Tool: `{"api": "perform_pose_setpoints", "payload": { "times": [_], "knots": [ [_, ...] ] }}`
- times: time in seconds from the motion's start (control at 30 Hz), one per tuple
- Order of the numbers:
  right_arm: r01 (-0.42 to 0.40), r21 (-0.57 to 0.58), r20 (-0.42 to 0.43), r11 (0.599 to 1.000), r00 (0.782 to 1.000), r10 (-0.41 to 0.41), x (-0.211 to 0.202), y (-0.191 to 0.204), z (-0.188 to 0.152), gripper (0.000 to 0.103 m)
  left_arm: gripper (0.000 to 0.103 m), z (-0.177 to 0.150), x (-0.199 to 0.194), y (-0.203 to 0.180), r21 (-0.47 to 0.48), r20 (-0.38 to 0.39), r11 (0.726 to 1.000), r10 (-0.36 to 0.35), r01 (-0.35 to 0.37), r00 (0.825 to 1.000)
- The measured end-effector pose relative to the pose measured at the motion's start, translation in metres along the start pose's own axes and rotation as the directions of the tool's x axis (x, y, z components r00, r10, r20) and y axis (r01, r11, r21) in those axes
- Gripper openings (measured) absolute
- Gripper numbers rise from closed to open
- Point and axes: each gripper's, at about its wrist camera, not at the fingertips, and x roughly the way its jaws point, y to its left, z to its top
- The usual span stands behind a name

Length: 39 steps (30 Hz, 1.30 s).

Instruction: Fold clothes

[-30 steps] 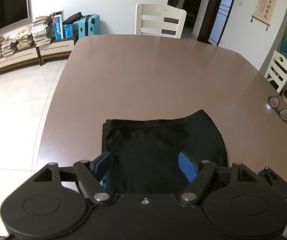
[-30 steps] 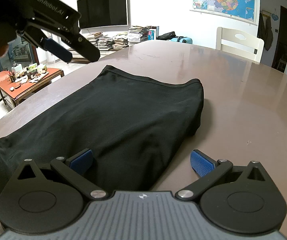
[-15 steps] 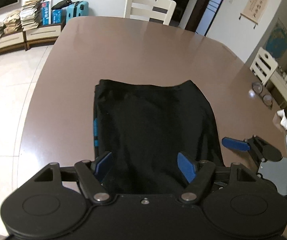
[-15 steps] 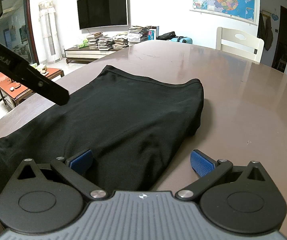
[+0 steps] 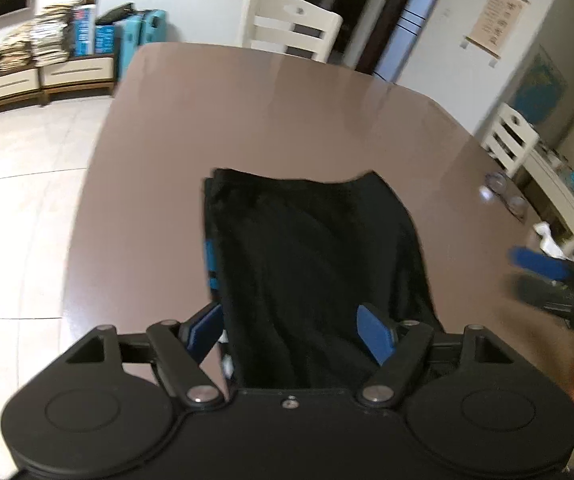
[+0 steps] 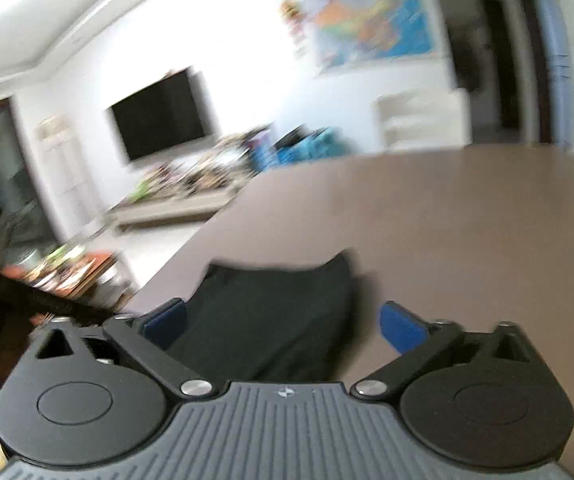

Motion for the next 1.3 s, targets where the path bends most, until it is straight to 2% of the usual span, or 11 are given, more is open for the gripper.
{"api": "perform_pose_setpoints", "payload": {
  "times": [0.03,0.07,0.13,0.23,0.4,0.6,0.73,0.8,0.97,1.17,1.3],
  "knots": [
    [0.031,-0.06,-0.034,0.998,0.999,-0.033,0.005,0.009,-0.003,0.001,0.061,-0.004,0.0,-0.003,0.017,-0.015,1.0,-0.022,0.022,1.0],
    [0.017,-0.127,-0.094,0.992,0.995,-0.029,0.012,0.021,-0.008,0.001,0.056,-0.008,0.0,-0.007,0.035,-0.032,0.998,-0.043,0.044,0.999],
    [-0.124,-0.131,-0.199,0.984,0.975,0.096,0.021,0.029,-0.018,0.0,0.038,-0.017,0.006,-0.013,0.055,-0.083,0.995,-0.084,0.089,0.993],
    [-0.235,-0.168,-0.306,0.958,0.936,0.176,0.032,0.047,-0.035,0.0,0.032,-0.032,0.019,-0.023,0.101,-0.169,0.985,-0.125,0.143,0.978],
    [-0.236,-0.133,-0.36,0.963,0.916,0.175,0.034,0.027,-0.042,0.0,0.031,-0.052,0.028,-0.03,0.134,-0.24,0.98,-0.113,0.148,0.964],
    [-0.266,-0.116,-0.412,0.957,0.889,0.197,0.029,0.001,-0.034,0.0,0.033,-0.048,0.022,-0.032,0.153,-0.287,0.973,-0.126,0.176,0.95],
    [-0.137,-0.072,-0.261,0.988,0.958,0.114,0.025,-0.018,-0.012,0.0,0.038,-0.033,0.017,-0.034,0.161,-0.237,0.97,-0.139,0.18,0.961],
    [-0.045,-0.054,-0.22,0.998,0.975,0.032,0.04,-0.03,-0.006,0.0,0.038,-0.031,0.025,-0.041,0.192,-0.247,0.962,-0.147,0.197,0.958],
    [-0.092,-0.11,-0.26,0.99,0.964,0.061,0.078,-0.029,-0.007,0.0,0.039,-0.042,0.039,-0.037,0.19,-0.281,0.961,-0.142,0.2,0.949],
    [-0.079,-0.122,-0.294,0.989,0.955,0.04,0.073,-0.047,-0.009,0.0,0.039,-0.045,0.035,-0.021,0.127,-0.281,0.966,-0.182,0.224,0.942],
    [-0.127,-0.079,-0.29,0.989,0.952,0.099,0.054,-0.04,-0.004,0.003,0.056,-0.038,0.027,-0.022,0.122,-0.246,0.968,-0.184,0.218,0.952]
  ]
}}
